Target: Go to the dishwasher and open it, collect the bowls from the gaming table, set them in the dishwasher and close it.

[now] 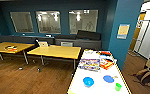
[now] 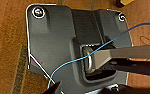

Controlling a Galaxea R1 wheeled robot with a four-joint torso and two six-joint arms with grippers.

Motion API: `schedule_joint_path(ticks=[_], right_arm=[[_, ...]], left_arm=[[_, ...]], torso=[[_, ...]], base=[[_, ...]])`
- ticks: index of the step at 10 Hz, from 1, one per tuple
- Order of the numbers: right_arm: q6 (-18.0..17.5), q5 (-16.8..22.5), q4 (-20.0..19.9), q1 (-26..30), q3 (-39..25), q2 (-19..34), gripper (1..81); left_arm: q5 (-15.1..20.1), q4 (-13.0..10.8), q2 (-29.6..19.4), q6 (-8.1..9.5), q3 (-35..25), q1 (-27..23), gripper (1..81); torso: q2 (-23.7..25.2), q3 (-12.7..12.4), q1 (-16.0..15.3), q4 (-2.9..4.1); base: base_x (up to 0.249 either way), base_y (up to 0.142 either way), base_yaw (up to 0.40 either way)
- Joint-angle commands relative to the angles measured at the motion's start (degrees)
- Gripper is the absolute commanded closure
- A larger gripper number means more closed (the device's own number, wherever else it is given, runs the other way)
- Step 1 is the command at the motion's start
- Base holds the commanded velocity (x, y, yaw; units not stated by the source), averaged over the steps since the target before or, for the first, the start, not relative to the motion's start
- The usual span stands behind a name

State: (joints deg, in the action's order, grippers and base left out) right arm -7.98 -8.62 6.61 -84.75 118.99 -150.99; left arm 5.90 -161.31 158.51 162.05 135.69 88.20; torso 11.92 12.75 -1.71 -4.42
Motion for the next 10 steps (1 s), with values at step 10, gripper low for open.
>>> schedule_joint_path(ticks=[10], right_arm=[[-0.01,3.17,-0.28,3.22,-0.53,1.11,1.0]], left_arm=[[1.47,21.76,-5.66,-11.88,-6.14,-2.28,1.0]], torso=[[0.0,0.0,0.0,0.0]], base=[[0.0,0.0,0.0]])
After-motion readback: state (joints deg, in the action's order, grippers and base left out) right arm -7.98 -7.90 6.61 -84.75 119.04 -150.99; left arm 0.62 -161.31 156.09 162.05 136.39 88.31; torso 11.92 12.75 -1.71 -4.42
